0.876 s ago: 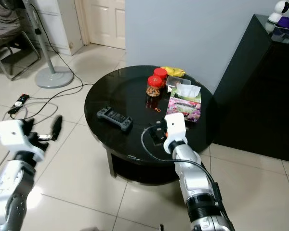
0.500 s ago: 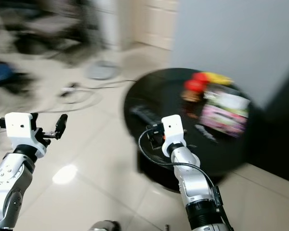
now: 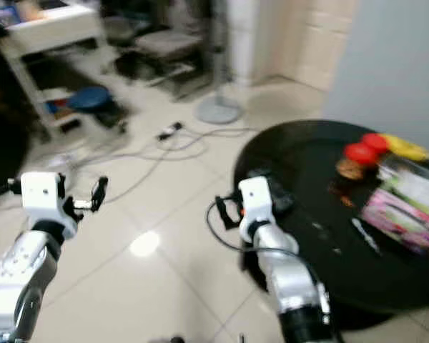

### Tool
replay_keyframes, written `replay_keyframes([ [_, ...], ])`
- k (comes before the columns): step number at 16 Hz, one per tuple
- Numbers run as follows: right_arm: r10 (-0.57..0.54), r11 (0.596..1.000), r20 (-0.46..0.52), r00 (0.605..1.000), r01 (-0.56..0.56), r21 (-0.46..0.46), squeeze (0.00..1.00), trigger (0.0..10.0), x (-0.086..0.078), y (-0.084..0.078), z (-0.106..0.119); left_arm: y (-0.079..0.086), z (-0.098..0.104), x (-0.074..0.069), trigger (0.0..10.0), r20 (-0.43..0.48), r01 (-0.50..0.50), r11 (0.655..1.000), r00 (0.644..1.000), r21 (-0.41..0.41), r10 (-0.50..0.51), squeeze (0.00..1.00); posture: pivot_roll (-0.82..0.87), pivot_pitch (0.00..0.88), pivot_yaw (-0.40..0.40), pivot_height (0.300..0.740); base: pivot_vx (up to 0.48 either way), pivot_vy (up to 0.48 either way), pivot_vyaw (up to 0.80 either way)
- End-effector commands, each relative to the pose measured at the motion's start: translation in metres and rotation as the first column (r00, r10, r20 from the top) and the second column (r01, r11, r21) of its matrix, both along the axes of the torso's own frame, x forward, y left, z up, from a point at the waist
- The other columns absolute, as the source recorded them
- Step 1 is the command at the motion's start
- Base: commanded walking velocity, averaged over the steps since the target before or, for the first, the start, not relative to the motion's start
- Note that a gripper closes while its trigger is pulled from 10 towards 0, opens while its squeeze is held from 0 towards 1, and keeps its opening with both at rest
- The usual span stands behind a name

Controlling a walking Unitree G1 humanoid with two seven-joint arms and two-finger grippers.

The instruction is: Move the pillow to the sofa from floor

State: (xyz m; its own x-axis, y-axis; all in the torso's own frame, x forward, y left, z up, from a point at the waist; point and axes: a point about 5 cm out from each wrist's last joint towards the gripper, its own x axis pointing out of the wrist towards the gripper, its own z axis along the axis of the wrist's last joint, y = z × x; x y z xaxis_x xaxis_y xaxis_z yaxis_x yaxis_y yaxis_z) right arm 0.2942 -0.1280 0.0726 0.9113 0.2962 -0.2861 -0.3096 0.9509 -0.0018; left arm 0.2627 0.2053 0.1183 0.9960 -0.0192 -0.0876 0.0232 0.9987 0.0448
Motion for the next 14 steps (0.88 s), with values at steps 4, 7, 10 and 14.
replay_keyframes([
  [4,-0.011,1.0,-0.026,1.0,0.011,-0.018,0.0,10.0,-0.003,-0.004,0.0,0.003,-0.003,-0.002,10.0,-0.024,-0.025,0.998,0.999,0.052,0.026,0.0,0.13,0.0,-0.002,0.74,0.0,0.0,0.8],
  [7,-0.067,0.997,-0.025,0.997,0.067,-0.024,0.0,10.0,-0.005,-0.012,0.001,-0.004,-0.005,-0.002,10.0,-0.038,0.048,0.996,0.998,0.077,-0.045,0.0,0.12,0.0,0.006,0.74,0.0,0.0,0.8],
  [10,-0.084,0.996,-0.019,0.996,0.084,-0.016,0.0,10.0,-0.011,-0.015,0.005,-0.002,-0.007,-0.007,10.0,-0.043,0.021,0.996,0.999,0.088,-0.018,0.0,0.1,0.0,-0.003,0.74,0.0,0.0,0.8],
  [14,-0.08,0.997,-0.033,0.996,0.08,-0.012,0.0,10.0,-0.017,-0.016,0.007,-0.011,-0.001,-0.01,10.0,-0.019,0.059,0.987,0.998,0.146,-0.057,0.0,0.11,0.0,-0.018,0.74,0.0,0.0,0.8],
])
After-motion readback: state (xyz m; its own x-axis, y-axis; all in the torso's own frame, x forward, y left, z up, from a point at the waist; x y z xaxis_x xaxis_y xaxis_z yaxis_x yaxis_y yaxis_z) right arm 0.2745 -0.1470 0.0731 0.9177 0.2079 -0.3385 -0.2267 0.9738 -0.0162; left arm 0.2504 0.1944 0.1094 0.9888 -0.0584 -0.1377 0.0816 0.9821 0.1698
